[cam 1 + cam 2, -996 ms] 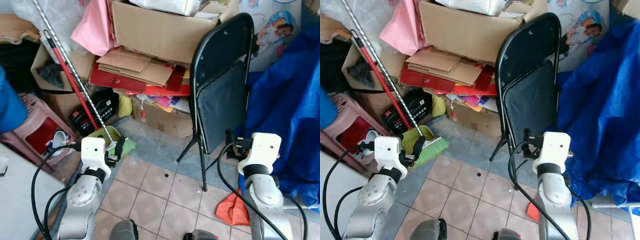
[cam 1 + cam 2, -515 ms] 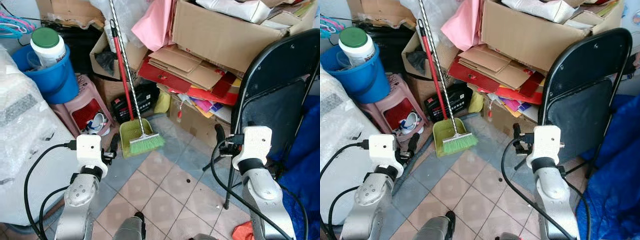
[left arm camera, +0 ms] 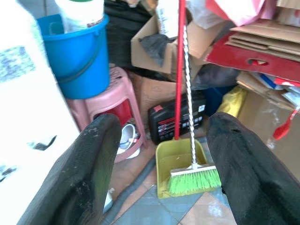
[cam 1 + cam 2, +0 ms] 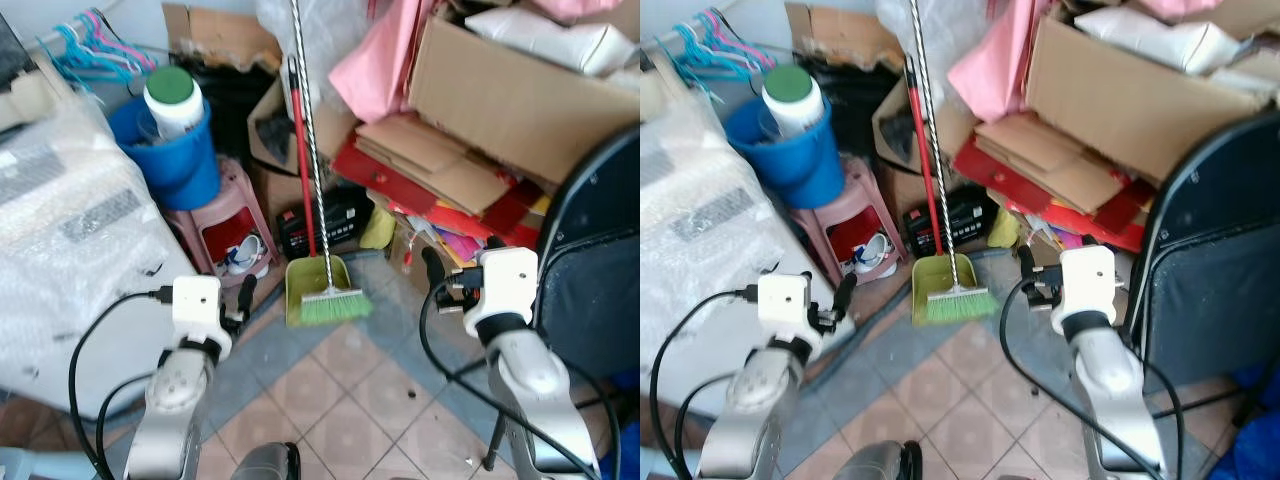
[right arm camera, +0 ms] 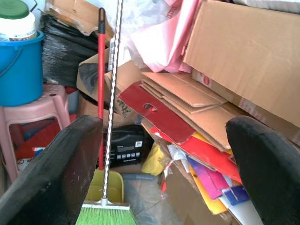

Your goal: Clothes washing

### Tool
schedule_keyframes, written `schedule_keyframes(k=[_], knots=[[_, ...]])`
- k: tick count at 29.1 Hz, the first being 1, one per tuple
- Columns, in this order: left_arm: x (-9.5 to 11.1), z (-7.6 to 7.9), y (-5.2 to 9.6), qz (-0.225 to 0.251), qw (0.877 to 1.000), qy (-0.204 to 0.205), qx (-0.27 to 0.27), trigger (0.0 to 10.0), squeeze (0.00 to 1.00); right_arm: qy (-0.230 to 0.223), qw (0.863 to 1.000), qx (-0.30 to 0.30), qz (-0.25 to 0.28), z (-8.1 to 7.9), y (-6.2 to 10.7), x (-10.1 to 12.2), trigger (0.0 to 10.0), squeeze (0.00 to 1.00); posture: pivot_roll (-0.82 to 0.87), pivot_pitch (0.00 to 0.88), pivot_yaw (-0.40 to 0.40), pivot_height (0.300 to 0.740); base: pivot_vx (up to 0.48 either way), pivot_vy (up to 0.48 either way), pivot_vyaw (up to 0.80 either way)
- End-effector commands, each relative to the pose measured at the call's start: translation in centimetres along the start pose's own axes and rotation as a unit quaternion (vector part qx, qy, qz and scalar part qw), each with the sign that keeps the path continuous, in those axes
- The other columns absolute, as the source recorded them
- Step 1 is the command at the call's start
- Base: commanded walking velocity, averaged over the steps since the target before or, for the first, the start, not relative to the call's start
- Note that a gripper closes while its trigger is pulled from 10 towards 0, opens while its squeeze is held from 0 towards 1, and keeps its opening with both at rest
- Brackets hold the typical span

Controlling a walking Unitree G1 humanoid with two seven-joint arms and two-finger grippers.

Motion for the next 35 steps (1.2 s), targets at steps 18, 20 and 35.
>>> schedule_keyframes(k=[18, 20, 35], knots=[[-0.2, -1.4, 0.7, -0.012, 0.998, -0.049, 0.024, 10.0, 0.0, -0.035, 0.999, -0.009, -0.001, -0.4, -0.1, 0.0, 10.0, 0.0, -0.02, 0.068, 0.046, 0.74, 0.0, 0.0, 0.8], [-0.1, -1.3, 0.8, -0.01, 0.998, -0.049, 0.027, 10.0, 0.0, -0.039, 0.999, -0.006, -0.001, -0.7, 0.1, -0.1, 10.0, 0.0, -0.02, 0.07, 0.046, 0.74, 0.0, 0.0, 0.8], [0.1, -1.8, 0.3, -0.01, 0.998, -0.043, 0.046, 10.0, 0.0, -0.06, 0.998, 0.014, 0.011, -1.6, -0.4, 0.5, 10.0, 0.0, -0.02, 0.062, 0.044, 0.74, 0.0, 0.034, 0.8]])
Point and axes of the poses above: a point about 5 cm out from each wrist's last joint towards the gripper, its own y axis pointing back from the gripper into the wrist, its own x axis along the axis of the wrist's last joint, z = x × y, the point moved 5 cm from there along -y, pointing out of the wrist towards the gripper, and after that the axes turned 1 degree about y, right-handed, at the moved point
